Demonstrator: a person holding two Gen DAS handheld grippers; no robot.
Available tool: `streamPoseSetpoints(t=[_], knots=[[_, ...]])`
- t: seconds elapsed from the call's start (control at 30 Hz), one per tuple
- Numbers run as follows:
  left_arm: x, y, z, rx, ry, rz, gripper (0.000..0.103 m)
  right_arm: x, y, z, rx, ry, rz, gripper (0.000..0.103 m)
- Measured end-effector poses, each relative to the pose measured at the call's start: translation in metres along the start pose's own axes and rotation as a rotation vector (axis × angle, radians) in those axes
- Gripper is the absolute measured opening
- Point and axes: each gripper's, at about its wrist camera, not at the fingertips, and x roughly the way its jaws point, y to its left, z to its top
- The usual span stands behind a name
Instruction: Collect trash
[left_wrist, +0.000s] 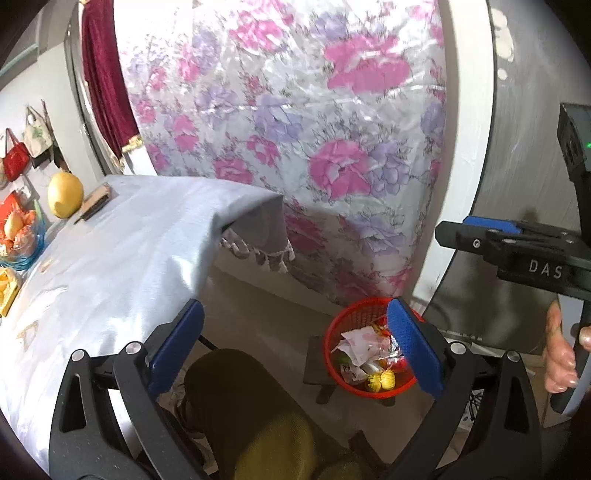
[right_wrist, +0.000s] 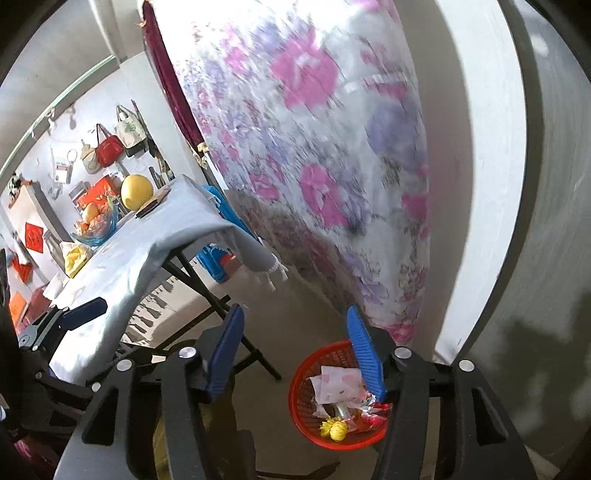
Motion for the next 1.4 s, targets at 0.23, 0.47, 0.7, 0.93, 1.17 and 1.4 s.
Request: streamPoseSetpoints(t=[0.23, 0.47, 0.7, 0.93, 1.17, 1.4], knots=[[-0.022, 0.004, -0.011, -0.002, -0.045, -0.034, 0.096, -0.026, 0.031, 0.014, -0.038, -0.049, -0.041, 0.078], [-0.026, 0.014, -0.026, 0.022, -0.065, -0.063, 0.096, -0.015, 0.049, 0.018, 0.021, -0.015, -0.092, 0.082], [-0.02, 0.03, -0.034, 0.018, -0.063, -0.138, 0.096, -0.008, 0.049, 0.004, 0.124, 0.029, -0.243, 0.085], [-0.018, 0.032, -0.041, 0.036, -0.05, -0.205, 0.096, -0.01, 0.056, -0.016, 0.175, 0.047, -0.371, 0.095], [-0.016, 0.018, -0.046, 0.052, -0.032, -0.165, 0.096, 0.021, 0.036, -0.053, 0.146, 0.14, -0.429, 0.097], [0.005, 0.003, -0.045, 0.068, 0.002, -0.193, 0.096, 0.05, -0.002, -0.066, 0.254, 0.216, -0.451, 0.097]])
